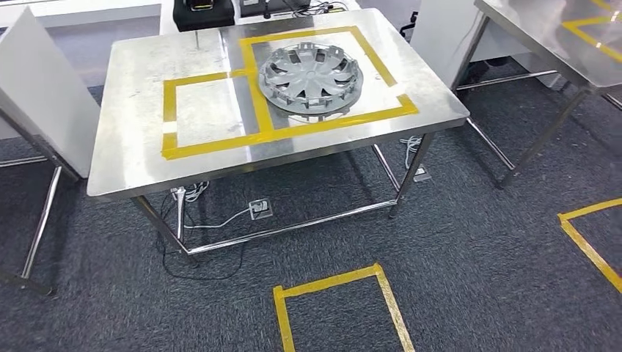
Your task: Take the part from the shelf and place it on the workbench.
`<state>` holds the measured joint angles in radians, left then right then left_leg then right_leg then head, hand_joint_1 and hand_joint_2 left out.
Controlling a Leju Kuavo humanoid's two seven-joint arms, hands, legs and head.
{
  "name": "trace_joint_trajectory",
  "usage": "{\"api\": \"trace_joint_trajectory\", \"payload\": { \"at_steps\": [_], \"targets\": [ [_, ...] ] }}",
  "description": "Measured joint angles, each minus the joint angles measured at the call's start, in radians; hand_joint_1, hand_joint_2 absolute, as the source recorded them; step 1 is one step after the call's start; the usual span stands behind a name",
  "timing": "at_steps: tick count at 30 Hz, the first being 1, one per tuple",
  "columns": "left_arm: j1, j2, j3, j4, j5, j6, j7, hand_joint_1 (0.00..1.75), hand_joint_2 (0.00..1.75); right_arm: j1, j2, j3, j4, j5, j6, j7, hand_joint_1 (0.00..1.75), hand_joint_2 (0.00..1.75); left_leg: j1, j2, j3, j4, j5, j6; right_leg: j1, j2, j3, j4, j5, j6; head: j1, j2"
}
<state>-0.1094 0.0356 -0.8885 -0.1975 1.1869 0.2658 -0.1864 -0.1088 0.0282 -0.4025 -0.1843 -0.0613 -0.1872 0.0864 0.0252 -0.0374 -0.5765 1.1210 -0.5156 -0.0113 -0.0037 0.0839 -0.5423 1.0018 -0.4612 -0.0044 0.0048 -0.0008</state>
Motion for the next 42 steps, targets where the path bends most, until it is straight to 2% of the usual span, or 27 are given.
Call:
{"api": "trace_joint_trajectory", "payload": {
  "at_steps": [2,3,5,7,9,11,12,13,14,16,17,18,20,22,24,26,27,28,29,31,33,35,36,38,39,40,42],
  "targets": [
    [0.0,0.0,0.0,0.0,-0.001,0.004,-0.003,0.0,0.0,-0.003,0.0,0.0,0.0,-0.001,-0.001,0.0,0.0,0.0,0.005,-0.047,0.036,-0.083,0.016,0.001,-0.002,0.024,-0.015,0.015,-0.003,0.014,-0.001,0.0],
    [-0.001,0.0,0.0,0.0,-0.001,0.005,-0.004,0.0,0.0,-0.005,0.0,0.0,0.0,-0.001,-0.001,0.0,0.0,0.0,0.005,-0.055,0.041,-0.092,0.009,0.003,-0.004,0.036,-0.026,0.017,-0.001,0.023,-0.001,0.0],
    [-0.003,-0.002,0.0,0.0,-0.002,0.006,-0.004,0.0,0.0,-0.003,-0.001,0.0,0.0,-0.002,-0.001,0.0,0.0,0.0,0.004,-0.033,0.047,-0.099,0.013,0.013,-0.009,0.058,-0.043,0.017,0.005,0.038,-0.001,0.0],
    [-0.004,-0.003,0.0,0.0,-0.002,0.006,-0.005,0.0,0.0,-0.001,-0.001,0.0,0.001,-0.002,-0.002,0.0,0.0,0.0,0.007,-0.005,0.049,-0.105,0.018,0.025,-0.008,0.019,-0.068,0.054,-0.017,0.048,0.009,0.0],
    [-0.002,-0.003,0.0,0.0,-0.002,0.007,-0.005,0.0,0.0,-0.003,-0.001,0.0,0.001,-0.002,-0.002,0.0,0.0,0.0,0.005,0.026,0.047,-0.108,0.02,0.032,-0.008,-0.046,-0.12,0.163,-0.078,0.055,0.025,0.0],
    [0.002,-0.003,0.0,0.0,-0.002,0.007,-0.005,0.0,0.0,-0.005,-0.001,0.0,0.001,-0.002,-0.002,0.0,0.0,0.0,0.002,0.061,0.045,-0.107,0.018,0.034,-0.011,-0.069,-0.173,0.274,-0.124,0.06,0.033,0.0],
    [0.003,-0.003,0.0,0.0,-0.002,0.007,-0.005,0.0,0.0,-0.004,-0.001,0.0,0.002,-0.002,-0.002,0.0,0.0,0.0,0.001,0.077,0.044,-0.107,0.017,0.035,-0.012,-0.074,-0.179,0.29,-0.123,0.062,0.035,0.0],
    [0.003,-0.003,0.0,0.0,-0.002,0.007,-0.005,0.0,0.0,-0.003,-0.001,0.0,0.002,-0.002,-0.002,0.0,0.0,0.0,0.0,0.092,0.044,-0.107,0.016,0.034,-0.013,-0.079,-0.164,0.267,-0.104,0.061,0.037,0.0],
    [0.002,-0.003,0.0,0.0,-0.002,0.007,-0.005,0.0,0.0,-0.001,-0.001,0.0,0.002,-0.002,-0.002,0.0,0.0,0.0,0.0,0.106,0.045,-0.107,0.015,0.033,-0.012,-0.088,-0.132,0.211,-0.074,0.059,0.04,0.0],
    [0.0,-0.004,0.0,0.0,-0.002,0.007,-0.005,0.0,0.0,-0.002,-0.002,0.0,0.002,-0.002,-0.002,0.0,0.0,0.0,-0.003,0.13,0.05,-0.107,0.012,0.027,-0.007,-0.13,-0.059,0.074,-0.026,0.048,0.047,0.0],
    [-0.001,-0.004,0.0,0.0,-0.002,0.007,-0.005,0.0,0.0,-0.004,-0.002,0.0,0.002,-0.002,-0.002,0.0,0.0,0.0,-0.004,0.141,0.053,-0.108,0.01,0.022,-0.003,-0.145,-0.038,0.033,-0.016,0.04,0.047,0.0],
    [-0.002,-0.004,0.0,0.0,-0.002,0.007,-0.005,0.0,0.0,-0.005,-0.002,0.0,0.002,-0.002,-0.002,0.0,0.0,0.0,-0.004,0.152,0.056,-0.109,0.008,0.016,0.001,-0.152,-0.032,0.015,-0.014,0.033,0.047,0.0],
    [-0.006,-0.006,0.0,-0.001,-0.003,0.006,-0.004,0.0,0.0,-0.003,-0.003,0.0,0.002,-0.002,-0.002,0.0,0.0,0.0,-0.001,0.166,0.065,-0.114,0.006,0.002,0.004,-0.132,-0.028,0.009,-0.01,0.02,0.046,0.0],
    [-0.009,-0.006,0.0,-0.001,-0.005,0.006,-0.002,0.0,0.0,-0.001,-0.004,0.0,0.002,-0.002,-0.002,0.001,0.0,0.0,0.002,0.127,0.06,-0.094,-0.013,-0.008,-0.001,-0.111,-0.012,-0.006,0.0,0.009,0.041,0.0],
    [-0.008,-0.005,0.0,-0.002,-0.007,0.008,-0.002,0.0,0.0,-0.002,-0.002,0.0,0.002,-0.002,-0.002,0.002,0.0,0.0,0.004,0.065,0.018,-0.001,-0.066,-0.011,-0.005,-0.091,-0.004,-0.015,0.008,0.0,0.029,0.0],
    [-0.003,-0.005,0.0,-0.002,-0.008,0.012,-0.002,0.0,0.0,-0.004,-0.001,0.0,0.002,-0.002,-0.001,0.002,0.0,0.0,0.003,0.044,-0.043,0.122,-0.11,-0.012,-0.004,-0.062,-0.006,-0.014,0.01,-0.004,0.018,0.0],
    [-0.001,-0.005,0.0,-0.001,-0.008,0.013,-0.003,0.0,0.0,-0.004,0.0,0.0,0.002,-0.002,0.0,0.002,0.0,0.0,0.003,0.041,-0.062,0.152,-0.108,-0.012,-0.004,-0.046,-0.006,-0.013,0.01,-0.004,0.013,0.0],
    [0.0,-0.004,0.0,-0.001,-0.009,0.015,-0.004,0.0,0.0,-0.004,0.001,0.0,0.002,-0.002,0.002,0.002,0.0,0.0,0.003,0.039,-0.065,0.143,-0.085,-0.012,-0.004,-0.029,-0.005,-0.011,0.009,-0.004,0.009,0.0],
    [0.001,-0.003,0.0,-0.001,-0.008,0.016,-0.005,0.0,0.0,-0.003,0.002,0.0,0.002,-0.001,0.004,0.003,0.0,0.0,0.003,0.033,-0.052,0.097,-0.048,-0.011,-0.005,-0.013,-0.004,-0.008,0.007,-0.002,0.005,0.0],
    [0.002,0.002,0.001,-0.001,0.004,0.022,-0.009,0.0,0.0,-0.002,0.006,0.0,0.002,0.004,0.017,0.011,0.0,0.0,0.007,-0.007,-0.004,-0.033,0.016,-0.007,-0.005,0.018,-0.008,0.003,0.001,0.007,-0.003,0.0],
    [-0.001,0.01,0.003,0.0,0.022,0.025,-0.013,0.0,0.0,-0.002,0.014,0.001,0.003,0.013,0.031,0.024,0.0,0.0,0.008,-0.043,0.028,-0.099,0.027,-0.004,-0.008,0.043,-0.019,0.012,-0.003,0.02,-0.005,0.0],
    [-0.007,0.018,0.005,-0.001,0.032,0.024,-0.013,0.0,0.0,0.001,0.022,0.001,0.004,0.018,0.035,0.029,0.0,0.0,0.007,-0.032,0.037,-0.106,0.024,0.003,-0.013,0.066,-0.035,0.011,0.0,0.035,-0.004,0.0],
    [-0.008,0.021,0.006,-0.001,0.034,0.023,-0.013,0.0,0.0,0.004,0.025,0.002,0.004,0.019,0.035,0.03,0.0,0.0,0.008,-0.02,0.039,-0.11,0.026,0.008,-0.014,0.058,-0.042,0.016,-0.001,0.041,-0.004,0.0],
    [-0.008,0.027,0.007,-0.001,0.035,0.023,-0.013,0.0,0.0,0.006,0.029,0.002,0.005,0.019,0.036,0.031,0.0,0.0,0.01,0.007,0.045,-0.118,0.029,0.02,-0.012,0.003,-0.071,0.071,-0.033,0.049,0.008,0.0],
    [-0.007,0.03,0.008,-0.001,0.035,0.024,-0.013,0.0,0.0,0.005,0.031,0.002,0.005,0.02,0.038,0.033,0.0,0.0,0.008,0.021,0.046,-0.119,0.028,0.024,-0.011,-0.034,-0.098,0.127,-0.062,0.051,0.015,0.0],
    [-0.006,0.032,0.008,0.0,0.036,0.026,-0.013,0.0,0.0,0.004,0.032,0.002,0.005,0.021,0.04,0.036,0.0,0.0,0.006,0.037,0.046,-0.119,0.027,0.026,-0.012,-0.057,-0.132,0.192,-0.094,0.054,0.022,0.0],
    [-0.003,0.035,0.01,0.0,0.037,0.028,-0.013,0.0,0.0,0.003,0.034,0.004,0.005,0.024,0.047,0.043,0.0,0.0,0.003,0.07,0.046,-0.119,0.024,0.028,-0.014,-0.072,-0.177,0.281,-0.124,0.057,0.028,0.0]
  ]
}}
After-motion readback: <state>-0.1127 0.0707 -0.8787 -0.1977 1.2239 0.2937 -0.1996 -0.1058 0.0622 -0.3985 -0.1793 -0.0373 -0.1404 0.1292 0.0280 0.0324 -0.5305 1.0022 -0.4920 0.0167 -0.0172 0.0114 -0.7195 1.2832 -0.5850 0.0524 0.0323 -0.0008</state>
